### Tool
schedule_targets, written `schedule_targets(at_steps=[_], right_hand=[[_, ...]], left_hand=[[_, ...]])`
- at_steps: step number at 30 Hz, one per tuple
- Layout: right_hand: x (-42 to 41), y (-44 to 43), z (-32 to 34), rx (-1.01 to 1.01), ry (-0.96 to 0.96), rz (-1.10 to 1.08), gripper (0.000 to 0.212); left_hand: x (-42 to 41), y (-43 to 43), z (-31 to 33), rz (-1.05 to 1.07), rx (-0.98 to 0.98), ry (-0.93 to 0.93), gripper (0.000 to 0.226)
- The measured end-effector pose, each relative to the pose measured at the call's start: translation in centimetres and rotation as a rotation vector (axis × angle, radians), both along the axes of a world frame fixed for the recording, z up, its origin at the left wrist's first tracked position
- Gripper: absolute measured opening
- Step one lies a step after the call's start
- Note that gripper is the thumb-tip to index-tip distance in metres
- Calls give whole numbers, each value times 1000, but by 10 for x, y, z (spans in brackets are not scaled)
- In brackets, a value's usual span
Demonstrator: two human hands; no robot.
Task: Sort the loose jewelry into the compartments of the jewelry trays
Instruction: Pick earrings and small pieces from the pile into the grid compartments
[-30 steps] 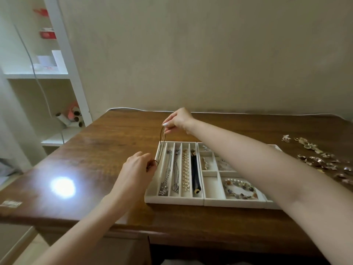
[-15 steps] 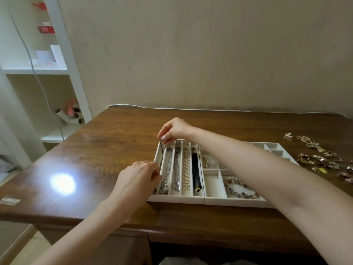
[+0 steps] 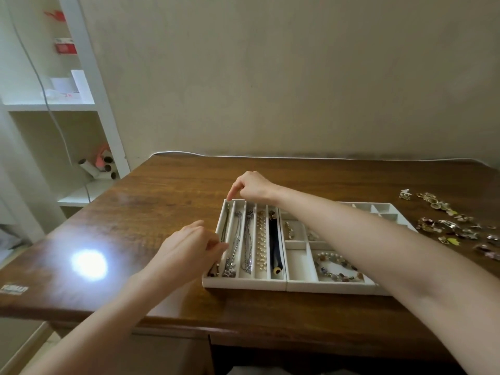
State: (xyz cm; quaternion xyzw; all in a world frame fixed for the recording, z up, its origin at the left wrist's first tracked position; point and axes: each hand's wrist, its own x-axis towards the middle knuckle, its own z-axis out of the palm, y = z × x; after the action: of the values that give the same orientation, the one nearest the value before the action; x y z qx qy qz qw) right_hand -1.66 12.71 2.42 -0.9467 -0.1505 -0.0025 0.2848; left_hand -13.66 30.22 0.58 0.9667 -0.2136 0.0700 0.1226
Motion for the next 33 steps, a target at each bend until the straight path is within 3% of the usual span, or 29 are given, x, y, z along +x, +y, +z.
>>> schedule_targets(at_steps=[8,14,26,33], right_hand=[[-4,-29,18,19,22,0,26],[-34,-81,27,-10,-1,-4,22],[-118,-231,20,41,0,-272,19],[-155,-299,3,60,-36,-478,19]], left_hand=[[36,-20,0,3,-328,-87,9],[58,-62,-9,-73,-435,-85,4],[84,-183,-5,-141,-468,-9,15],[63,-252,-10,-336,-451,57,11]])
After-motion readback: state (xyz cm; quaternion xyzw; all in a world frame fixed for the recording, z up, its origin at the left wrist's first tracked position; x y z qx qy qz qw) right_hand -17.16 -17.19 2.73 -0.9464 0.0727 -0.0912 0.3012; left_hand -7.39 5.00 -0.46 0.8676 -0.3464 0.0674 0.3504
